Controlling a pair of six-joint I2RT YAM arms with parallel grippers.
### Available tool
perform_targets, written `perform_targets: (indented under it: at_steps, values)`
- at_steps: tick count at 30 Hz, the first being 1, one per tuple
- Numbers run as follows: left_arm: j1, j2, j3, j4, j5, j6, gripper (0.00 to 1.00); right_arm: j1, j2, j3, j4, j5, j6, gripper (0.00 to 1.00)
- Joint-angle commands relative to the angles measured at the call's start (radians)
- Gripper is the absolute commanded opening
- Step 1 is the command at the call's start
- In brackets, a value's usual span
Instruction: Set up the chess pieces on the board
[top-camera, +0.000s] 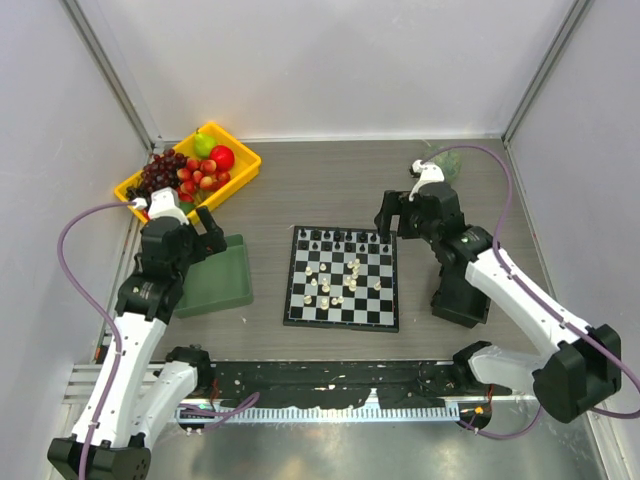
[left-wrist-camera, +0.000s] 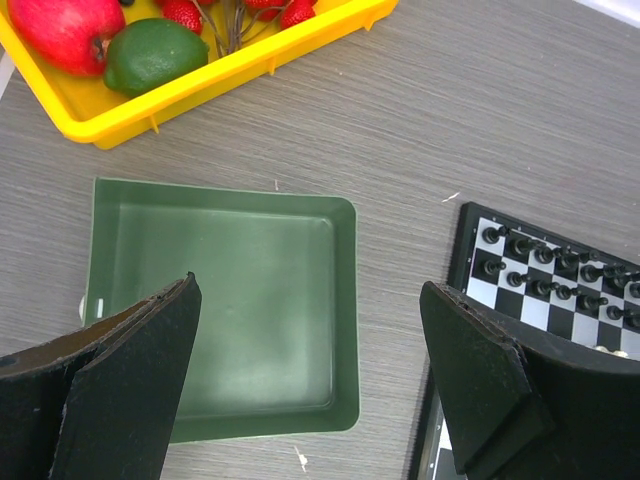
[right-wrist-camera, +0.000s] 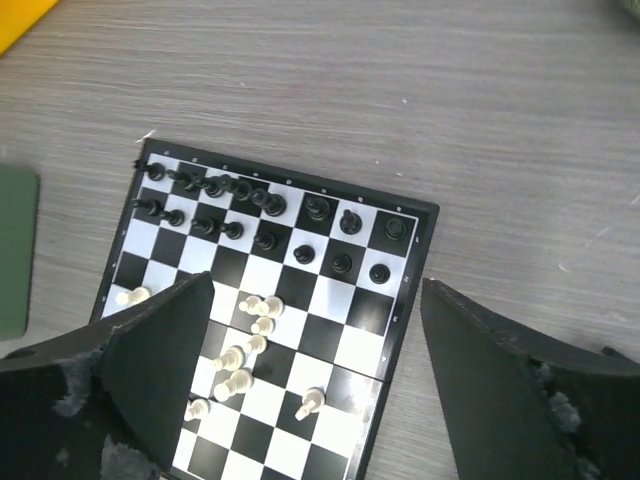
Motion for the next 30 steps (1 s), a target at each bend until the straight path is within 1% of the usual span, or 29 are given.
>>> perform_targets:
  at_steps: [1,2,3,4,6,8,10,12,14,15,17,20,21,22,23,24,25,28,30]
  values:
    - [0.006,-0.028,0.054,0.031,0.026,-0.024,0.99,-0.004,-0.035,0.003,0.071,-0.073,0.034,0.95]
    - [0.005,-0.028,0.066,0.028,0.029,-0.018,0.99,-0.007,-0.040,0.001,0.072,-0.048,0.108,0.95]
    - [0.006,-0.025,0.083,0.015,0.029,-0.012,0.99,-0.007,-0.063,-0.017,0.076,0.020,0.149,0.96]
    - [0.006,-0.022,0.100,0.006,0.026,-0.006,0.99,-0.007,-0.078,-0.035,0.100,0.032,0.182,0.96]
    - [0.006,-0.012,0.134,-0.012,0.026,0.011,0.99,-0.013,-0.136,-0.101,0.181,0.017,0.194,0.95]
    - [0.006,0.011,0.181,-0.041,0.020,0.022,0.99,-0.015,-0.172,-0.135,0.214,-0.034,0.189,0.96]
    - [0.008,0.037,0.217,-0.081,0.020,0.016,0.99,-0.015,-0.173,-0.135,0.192,-0.080,0.174,0.95]
    - [0.008,0.053,0.237,-0.112,0.015,0.006,0.99,-0.015,-0.151,-0.125,0.134,-0.196,0.146,0.95]
    - [0.008,0.060,0.232,-0.135,-0.012,-0.013,0.99,-0.012,-0.117,-0.106,0.053,-0.272,0.111,0.95]
    - [0.008,0.062,0.226,-0.149,-0.031,-0.015,0.99,-0.009,-0.095,-0.103,0.012,-0.281,0.100,0.95]
    - [0.008,0.062,0.200,-0.169,-0.077,-0.014,0.99,0.019,-0.083,-0.108,-0.050,-0.240,0.076,0.96]
    - [0.008,0.045,0.139,-0.166,-0.083,-0.023,0.99,0.089,-0.072,-0.115,-0.099,-0.173,0.059,0.96]
    - [0.009,0.032,0.113,-0.155,-0.086,-0.029,0.99,0.124,-0.069,-0.115,-0.108,-0.163,0.060,0.96]
    - [0.009,0.018,0.093,-0.146,-0.085,-0.035,0.99,0.146,-0.069,-0.115,-0.110,-0.145,0.060,1.00]
    - [0.009,0.010,0.080,-0.143,-0.083,-0.044,0.99,0.181,-0.066,-0.114,-0.107,-0.140,0.060,1.00]
    - [0.009,-0.007,0.071,-0.135,-0.075,-0.049,0.99,0.201,-0.063,-0.114,-0.099,-0.128,0.062,0.94]
    - [0.009,-0.021,0.066,-0.123,-0.069,-0.049,0.99,0.230,-0.054,-0.112,-0.086,-0.123,0.072,0.91]
    - [0.009,-0.051,0.069,-0.109,-0.071,-0.052,0.99,0.261,-0.002,-0.095,-0.066,-0.134,0.091,0.79]
    - [0.011,-0.067,0.072,-0.098,-0.077,-0.049,0.99,0.284,0.041,-0.056,-0.064,-0.131,0.091,0.74]
